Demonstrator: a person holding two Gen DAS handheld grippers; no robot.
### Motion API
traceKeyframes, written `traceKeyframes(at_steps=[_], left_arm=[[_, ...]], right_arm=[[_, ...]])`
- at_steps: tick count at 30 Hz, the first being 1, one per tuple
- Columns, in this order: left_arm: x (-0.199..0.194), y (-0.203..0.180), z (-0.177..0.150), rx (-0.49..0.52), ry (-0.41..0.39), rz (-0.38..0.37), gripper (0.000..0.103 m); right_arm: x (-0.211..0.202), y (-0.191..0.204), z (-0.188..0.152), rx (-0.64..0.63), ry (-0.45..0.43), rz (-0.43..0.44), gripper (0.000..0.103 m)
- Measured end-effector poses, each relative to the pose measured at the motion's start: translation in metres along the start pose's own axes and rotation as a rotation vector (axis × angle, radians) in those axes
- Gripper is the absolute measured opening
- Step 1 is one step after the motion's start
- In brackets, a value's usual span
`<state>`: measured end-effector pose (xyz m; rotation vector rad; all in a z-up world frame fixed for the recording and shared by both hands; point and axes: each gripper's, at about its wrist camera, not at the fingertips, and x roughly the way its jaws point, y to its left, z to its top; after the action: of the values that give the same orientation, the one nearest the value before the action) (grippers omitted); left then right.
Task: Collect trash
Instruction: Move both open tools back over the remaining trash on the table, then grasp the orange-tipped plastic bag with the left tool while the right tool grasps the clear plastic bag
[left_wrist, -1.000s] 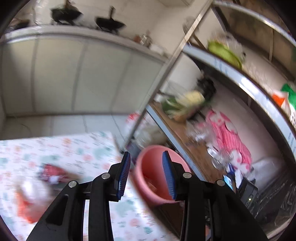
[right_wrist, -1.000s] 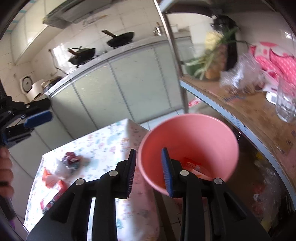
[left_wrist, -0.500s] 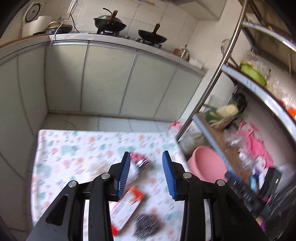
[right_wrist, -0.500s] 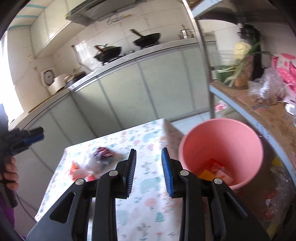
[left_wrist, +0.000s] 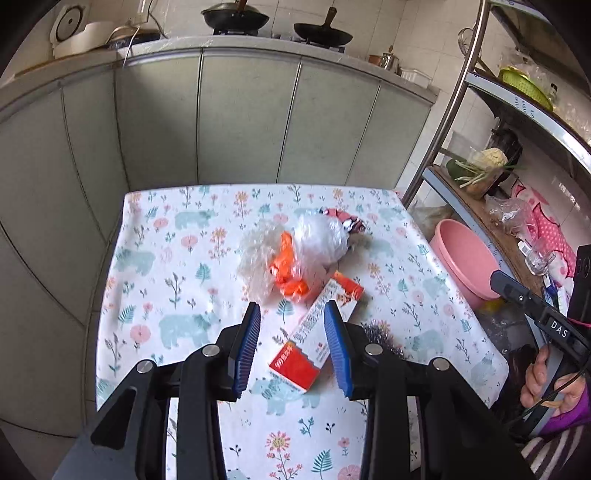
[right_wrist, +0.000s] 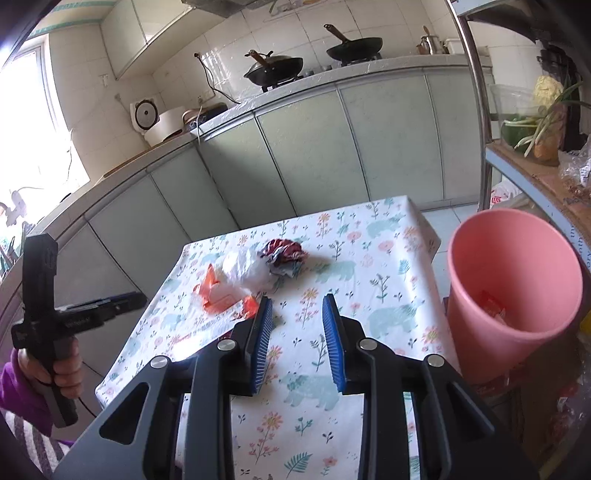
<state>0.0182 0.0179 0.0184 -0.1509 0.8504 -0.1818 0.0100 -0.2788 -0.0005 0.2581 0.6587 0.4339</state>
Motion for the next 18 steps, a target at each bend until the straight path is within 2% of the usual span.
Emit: traceKeyframes(at_steps=[3, 7, 18], left_arm=[[0.004, 0.003, -0.001, -0.008, -0.009, -0.001, 0.035], [0.013, -0.002, 0.005, 0.0, -0.013, -0.01, 0.035], [0.064, -0.019, 0.022, 0.042, 0.004, 0.042, 0.035]], right_arm=[[0.001, -0.002, -0.001, 0.02, -0.018, 0.014, 0.029], [0.006, -0.003, 0.0, 0.021, 0.004, 0.017, 0.03], [0.013, 0.009, -0.001, -0.033, 0.054, 0.021, 0.03]])
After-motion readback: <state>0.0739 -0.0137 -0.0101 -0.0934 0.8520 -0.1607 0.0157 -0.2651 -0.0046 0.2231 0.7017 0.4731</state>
